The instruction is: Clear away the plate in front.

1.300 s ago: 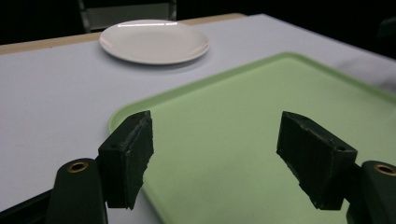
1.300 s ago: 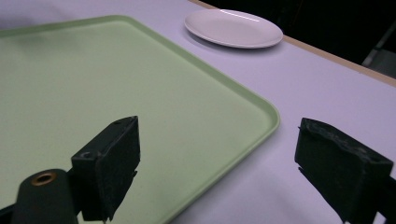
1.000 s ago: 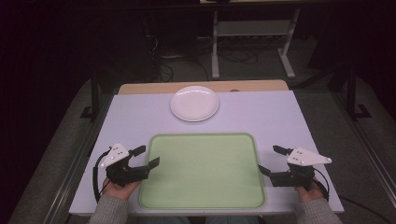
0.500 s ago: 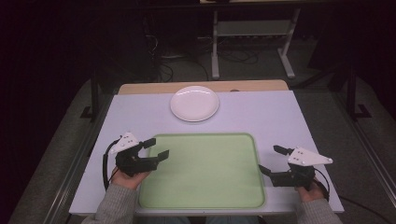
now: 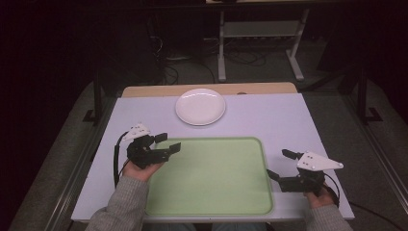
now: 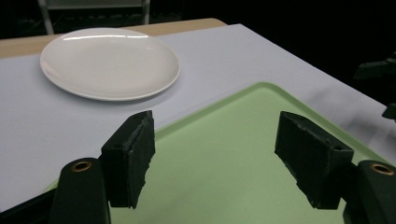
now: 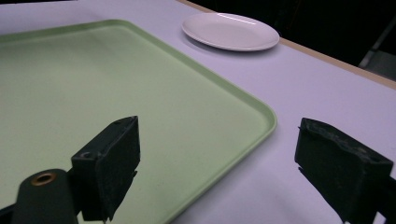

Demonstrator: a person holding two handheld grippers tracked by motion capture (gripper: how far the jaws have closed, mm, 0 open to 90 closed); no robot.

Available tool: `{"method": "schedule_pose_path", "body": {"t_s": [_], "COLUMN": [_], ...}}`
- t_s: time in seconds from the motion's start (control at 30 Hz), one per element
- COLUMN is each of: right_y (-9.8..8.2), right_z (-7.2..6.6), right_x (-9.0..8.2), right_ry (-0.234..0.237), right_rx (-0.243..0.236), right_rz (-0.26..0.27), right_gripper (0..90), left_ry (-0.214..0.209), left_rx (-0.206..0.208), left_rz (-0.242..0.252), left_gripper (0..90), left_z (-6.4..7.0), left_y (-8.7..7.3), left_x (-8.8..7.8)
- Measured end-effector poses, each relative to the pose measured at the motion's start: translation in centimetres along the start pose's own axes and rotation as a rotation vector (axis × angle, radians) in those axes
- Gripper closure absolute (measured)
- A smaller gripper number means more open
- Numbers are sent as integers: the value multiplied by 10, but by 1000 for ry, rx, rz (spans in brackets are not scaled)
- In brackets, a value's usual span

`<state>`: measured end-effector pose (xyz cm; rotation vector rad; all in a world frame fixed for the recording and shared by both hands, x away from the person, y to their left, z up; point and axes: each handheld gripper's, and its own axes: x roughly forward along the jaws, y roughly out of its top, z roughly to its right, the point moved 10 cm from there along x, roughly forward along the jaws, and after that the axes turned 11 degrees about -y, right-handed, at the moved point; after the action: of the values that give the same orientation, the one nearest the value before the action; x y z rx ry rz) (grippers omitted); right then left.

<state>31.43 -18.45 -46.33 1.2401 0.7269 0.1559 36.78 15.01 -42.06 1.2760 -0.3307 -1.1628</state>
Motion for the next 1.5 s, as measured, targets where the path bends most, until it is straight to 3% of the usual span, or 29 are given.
{"method": "schedule_pose_path", "body": {"t_s": [0.27,0.43,0.7,0.83,1.03,1.5], "right_y": [1,1,2,2,3,4], "right_z": [0,1,1,2,2,3], "right_x": [0,-1,-1,-1,-1,-1], "right_ry": [-1,0,2,1,2,9], "right_rx": [2,4,12,13,20,32], "right_rz": [5,7,12,14,18,26], "right_gripper": [133,133,133,133,133,133], "left_ry": [-9,0,76,103,107,192], "left_rx": [-73,-144,-262,-328,-432,-650], "left_rz": [-15,-7,-65,-57,-38,12], "left_gripper": [278,271,319,323,330,392], "left_z": [-11,-21,-50,-66,-86,-133], "left_y": [13,23,29,29,30,26], "left_x": [18,31,51,59,71,93]}}
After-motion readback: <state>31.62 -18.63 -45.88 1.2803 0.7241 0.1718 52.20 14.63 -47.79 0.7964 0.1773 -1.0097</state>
